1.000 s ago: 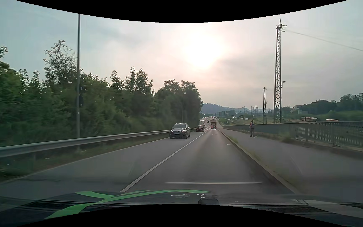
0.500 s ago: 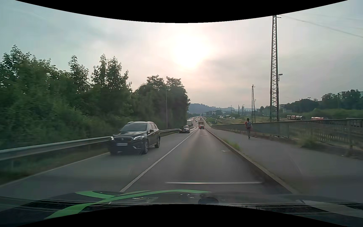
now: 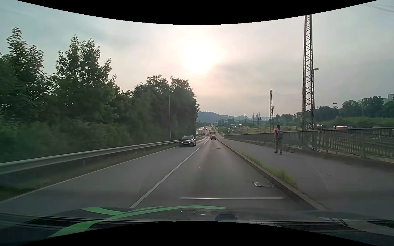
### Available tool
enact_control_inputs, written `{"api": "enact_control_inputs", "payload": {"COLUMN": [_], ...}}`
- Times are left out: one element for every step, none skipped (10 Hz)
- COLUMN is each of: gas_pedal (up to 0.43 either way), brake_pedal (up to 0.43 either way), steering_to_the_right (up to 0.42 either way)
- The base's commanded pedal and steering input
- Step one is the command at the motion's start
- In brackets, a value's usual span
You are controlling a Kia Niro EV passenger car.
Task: Follow the waypoints while adhering to traffic rules and regulations
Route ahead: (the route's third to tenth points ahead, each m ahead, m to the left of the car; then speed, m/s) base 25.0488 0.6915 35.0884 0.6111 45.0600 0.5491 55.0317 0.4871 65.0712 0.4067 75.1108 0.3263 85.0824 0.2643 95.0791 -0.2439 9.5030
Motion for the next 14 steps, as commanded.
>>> {"api": "enact_control_inputs", "payload": {"gas_pedal": [0.189,0.189,0.189,0.189,0.189,0.189,0.189,0.189,0.189,0.189,0.189,0.189,0.189,0.189], "brake_pedal": [0.000,0.000,0.000,0.000,0.000,0.000,0.000,0.000,0.000,0.000,0.000,0.000,0.000,0.000], "steering_to_the_right": [0.020,0.019,0.016,0.011,0.008,0.006,0.006,0.006,0.005,0.005,0.005,0.003,-0.001,-0.004]}}
